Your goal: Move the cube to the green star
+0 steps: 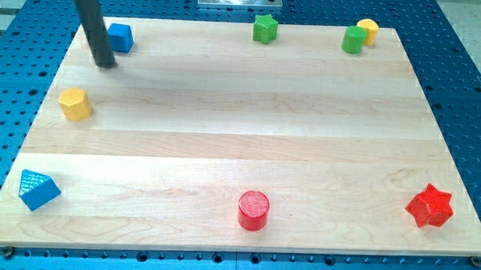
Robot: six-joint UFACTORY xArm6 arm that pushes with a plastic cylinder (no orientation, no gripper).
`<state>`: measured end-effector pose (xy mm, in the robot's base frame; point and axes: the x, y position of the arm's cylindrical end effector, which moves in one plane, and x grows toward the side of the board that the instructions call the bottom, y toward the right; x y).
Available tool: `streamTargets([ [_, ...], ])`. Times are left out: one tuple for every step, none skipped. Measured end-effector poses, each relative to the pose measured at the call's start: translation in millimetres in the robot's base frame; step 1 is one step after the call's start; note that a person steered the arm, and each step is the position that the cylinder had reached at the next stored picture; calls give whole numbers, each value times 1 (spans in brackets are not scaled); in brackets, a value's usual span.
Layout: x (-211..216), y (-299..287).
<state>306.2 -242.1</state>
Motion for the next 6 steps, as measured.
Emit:
streamTargets([
  [-3, -31],
  [-36, -32],
  [-61, -7],
  [-59, 60],
  [-57, 92],
  [-39, 37],
])
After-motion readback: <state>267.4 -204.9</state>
